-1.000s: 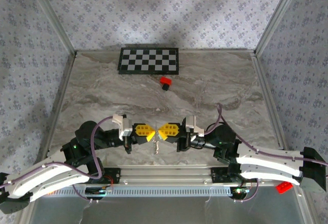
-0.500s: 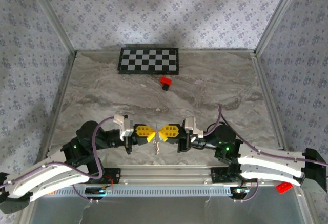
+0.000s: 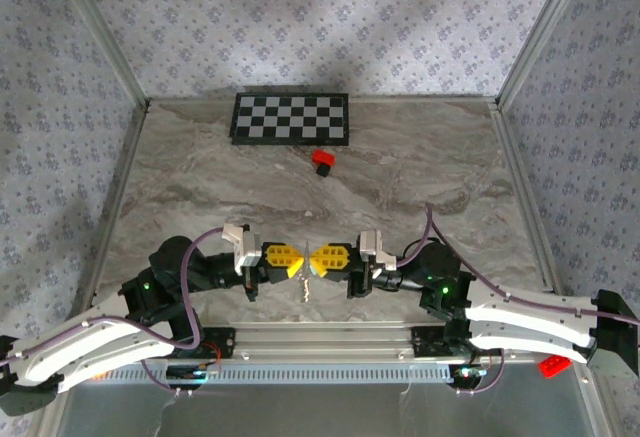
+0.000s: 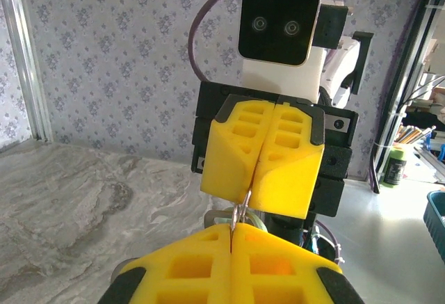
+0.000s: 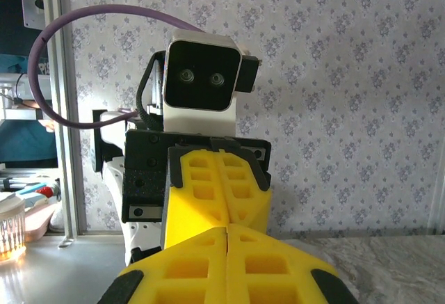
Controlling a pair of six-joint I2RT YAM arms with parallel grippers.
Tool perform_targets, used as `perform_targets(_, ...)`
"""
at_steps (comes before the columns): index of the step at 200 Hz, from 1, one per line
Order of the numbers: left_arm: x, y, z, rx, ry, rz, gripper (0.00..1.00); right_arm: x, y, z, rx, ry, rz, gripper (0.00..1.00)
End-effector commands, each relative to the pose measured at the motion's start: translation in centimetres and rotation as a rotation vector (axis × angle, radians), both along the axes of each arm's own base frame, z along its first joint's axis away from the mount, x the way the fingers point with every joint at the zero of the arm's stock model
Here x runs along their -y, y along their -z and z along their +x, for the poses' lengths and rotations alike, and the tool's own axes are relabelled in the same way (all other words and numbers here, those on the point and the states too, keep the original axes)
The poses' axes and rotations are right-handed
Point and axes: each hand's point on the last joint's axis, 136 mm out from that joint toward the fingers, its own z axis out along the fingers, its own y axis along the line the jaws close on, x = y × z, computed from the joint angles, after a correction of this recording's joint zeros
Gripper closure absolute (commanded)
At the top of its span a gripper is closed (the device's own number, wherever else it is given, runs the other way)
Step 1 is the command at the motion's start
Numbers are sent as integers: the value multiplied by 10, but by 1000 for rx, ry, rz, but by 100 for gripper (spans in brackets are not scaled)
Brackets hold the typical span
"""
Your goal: Put the keys on the keyring
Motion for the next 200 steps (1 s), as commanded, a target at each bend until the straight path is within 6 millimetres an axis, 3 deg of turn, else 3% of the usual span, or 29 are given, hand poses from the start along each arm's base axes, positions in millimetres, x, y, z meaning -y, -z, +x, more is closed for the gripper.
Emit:
perform_targets(1, -9, -38, 3, 27, -39, -106, 100, -2, -2, -12, 29, -54, -26, 100)
perform_targets(200, -7, -43, 6, 4, -46, -108, 100, 4, 5, -16, 63, -31, -60, 100)
